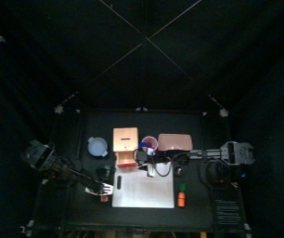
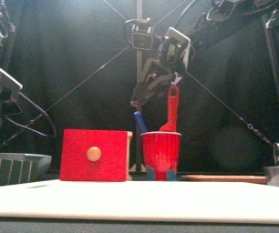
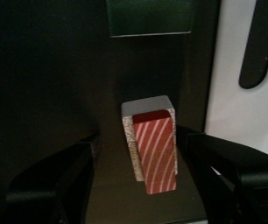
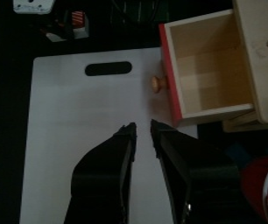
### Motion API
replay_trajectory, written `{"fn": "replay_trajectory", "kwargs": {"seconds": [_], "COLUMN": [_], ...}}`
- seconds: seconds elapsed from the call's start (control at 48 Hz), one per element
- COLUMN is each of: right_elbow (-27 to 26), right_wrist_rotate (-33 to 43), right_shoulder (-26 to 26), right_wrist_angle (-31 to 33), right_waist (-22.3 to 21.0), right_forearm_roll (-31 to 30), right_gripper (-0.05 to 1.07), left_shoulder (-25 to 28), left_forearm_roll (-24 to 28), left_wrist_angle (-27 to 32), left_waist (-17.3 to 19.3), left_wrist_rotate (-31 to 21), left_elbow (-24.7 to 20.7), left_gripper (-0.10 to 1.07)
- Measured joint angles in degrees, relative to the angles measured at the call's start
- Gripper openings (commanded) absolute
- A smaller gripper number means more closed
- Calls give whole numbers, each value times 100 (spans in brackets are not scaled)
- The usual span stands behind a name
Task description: Grab salmon sushi
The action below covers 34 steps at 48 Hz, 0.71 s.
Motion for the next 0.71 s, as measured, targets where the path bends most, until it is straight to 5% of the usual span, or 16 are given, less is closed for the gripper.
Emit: {"fn": "replay_trajectory", "kwargs": {"seconds": [0.438, 0.708], "right_elbow": [44, 97], "right_wrist_rotate": [0, 0], "right_shoulder": [0, -26], "right_wrist_angle": [-53, -97], "right_waist": [0, -9], "right_forearm_roll": [9, 18], "right_gripper": [63, 63], "left_shoulder": [70, 18], "left_forearm_roll": [141, 492], "left_wrist_angle": [-105, -88], "left_waist": [0, 26], "left_wrist_rotate": [-35, -35], "left_elbow": [-79, -97], "left_gripper": [73, 71]}}
